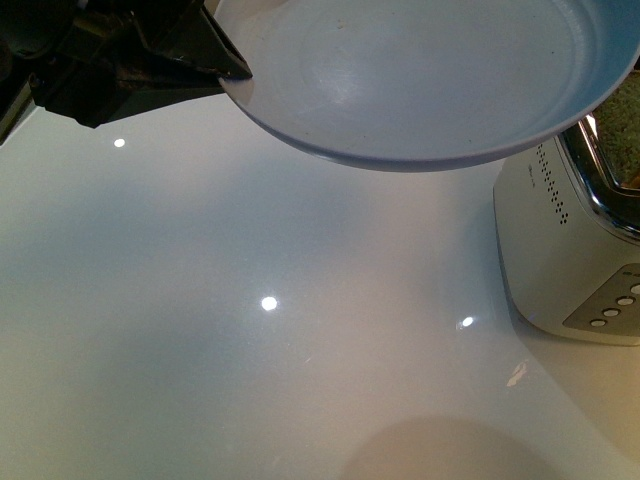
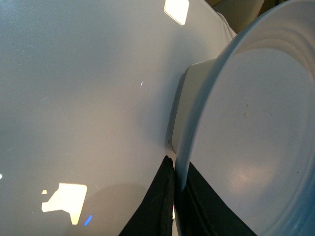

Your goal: Left arm holds plate, right arm toasts bread

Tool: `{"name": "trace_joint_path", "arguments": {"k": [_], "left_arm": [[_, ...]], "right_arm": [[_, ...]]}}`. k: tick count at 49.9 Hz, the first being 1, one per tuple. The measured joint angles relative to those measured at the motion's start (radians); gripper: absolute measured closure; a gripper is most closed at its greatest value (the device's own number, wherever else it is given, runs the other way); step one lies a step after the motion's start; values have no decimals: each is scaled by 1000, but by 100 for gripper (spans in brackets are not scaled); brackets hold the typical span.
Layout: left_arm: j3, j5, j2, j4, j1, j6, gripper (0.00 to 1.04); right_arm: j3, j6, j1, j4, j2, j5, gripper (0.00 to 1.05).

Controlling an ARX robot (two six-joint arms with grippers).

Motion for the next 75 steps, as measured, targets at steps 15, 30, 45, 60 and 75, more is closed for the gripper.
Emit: {"name": "trace_joint_path", "arguments": {"k": [15, 30, 45, 60, 75], "left_arm": [[0, -2, 0, 0, 0, 0, 102], [0, 0, 0, 0, 0, 0, 102], [0, 0, 0, 0, 0, 0, 102], [0, 0, 0, 0, 0, 0, 102], [0, 0, 0, 0, 0, 0, 102]], "right_arm": [[-64, 1, 25, -56, -119, 9, 103], [-111, 1, 26, -163, -275, 10, 103], [-134, 2, 26, -249, -410, 10, 103], [-134, 2, 27, -342, -503, 10, 103], [-133, 2, 27, -562, -703, 10, 103]]}}
